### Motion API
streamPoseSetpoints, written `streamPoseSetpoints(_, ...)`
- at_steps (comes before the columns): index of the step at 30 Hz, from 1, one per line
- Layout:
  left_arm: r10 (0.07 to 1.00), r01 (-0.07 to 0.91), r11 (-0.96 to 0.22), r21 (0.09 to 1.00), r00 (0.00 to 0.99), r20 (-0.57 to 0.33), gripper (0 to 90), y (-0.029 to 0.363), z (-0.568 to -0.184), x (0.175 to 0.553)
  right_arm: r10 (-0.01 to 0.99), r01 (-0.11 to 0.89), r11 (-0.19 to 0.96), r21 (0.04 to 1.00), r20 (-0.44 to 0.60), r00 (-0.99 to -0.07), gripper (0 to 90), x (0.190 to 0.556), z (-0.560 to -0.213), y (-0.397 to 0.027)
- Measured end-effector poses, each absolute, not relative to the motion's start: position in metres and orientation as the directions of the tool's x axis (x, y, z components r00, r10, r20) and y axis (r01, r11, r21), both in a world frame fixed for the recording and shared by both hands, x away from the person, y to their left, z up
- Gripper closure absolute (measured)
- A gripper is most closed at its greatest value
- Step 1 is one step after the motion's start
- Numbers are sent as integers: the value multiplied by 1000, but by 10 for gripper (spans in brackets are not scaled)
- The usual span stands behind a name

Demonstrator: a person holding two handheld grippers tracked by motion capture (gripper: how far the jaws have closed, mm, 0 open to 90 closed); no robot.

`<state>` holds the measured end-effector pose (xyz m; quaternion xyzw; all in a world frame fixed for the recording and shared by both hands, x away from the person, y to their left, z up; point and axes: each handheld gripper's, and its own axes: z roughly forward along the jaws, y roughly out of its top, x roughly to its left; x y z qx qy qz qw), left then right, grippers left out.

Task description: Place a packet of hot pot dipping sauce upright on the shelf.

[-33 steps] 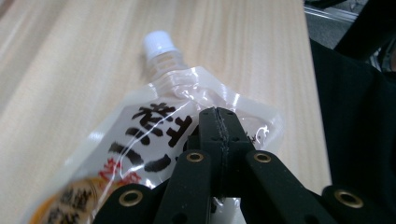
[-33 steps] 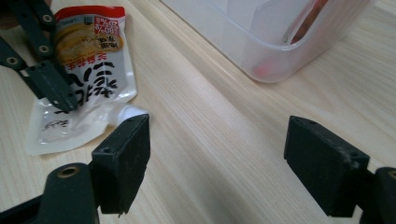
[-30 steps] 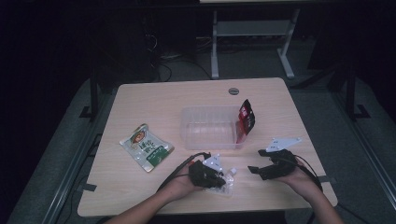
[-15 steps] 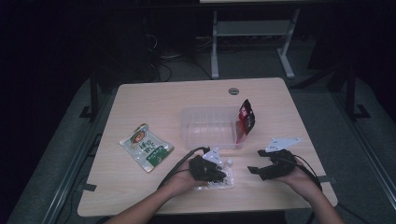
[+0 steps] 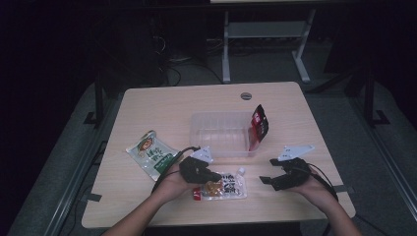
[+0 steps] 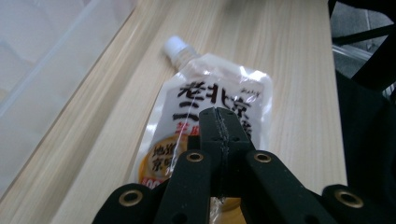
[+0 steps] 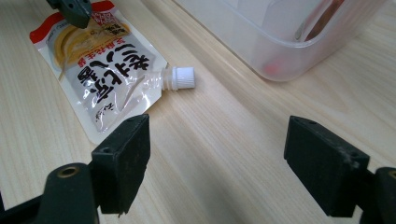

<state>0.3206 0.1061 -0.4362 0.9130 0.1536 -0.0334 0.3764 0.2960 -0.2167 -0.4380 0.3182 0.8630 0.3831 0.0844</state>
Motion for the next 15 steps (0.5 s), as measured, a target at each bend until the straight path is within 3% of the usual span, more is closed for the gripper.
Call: streamPoseSetpoints(15, 258, 307, -731, 610, 951, -170, 898, 98, -450, 323, 611, 483, 506, 715, 98, -786, 223, 296, -439, -217)
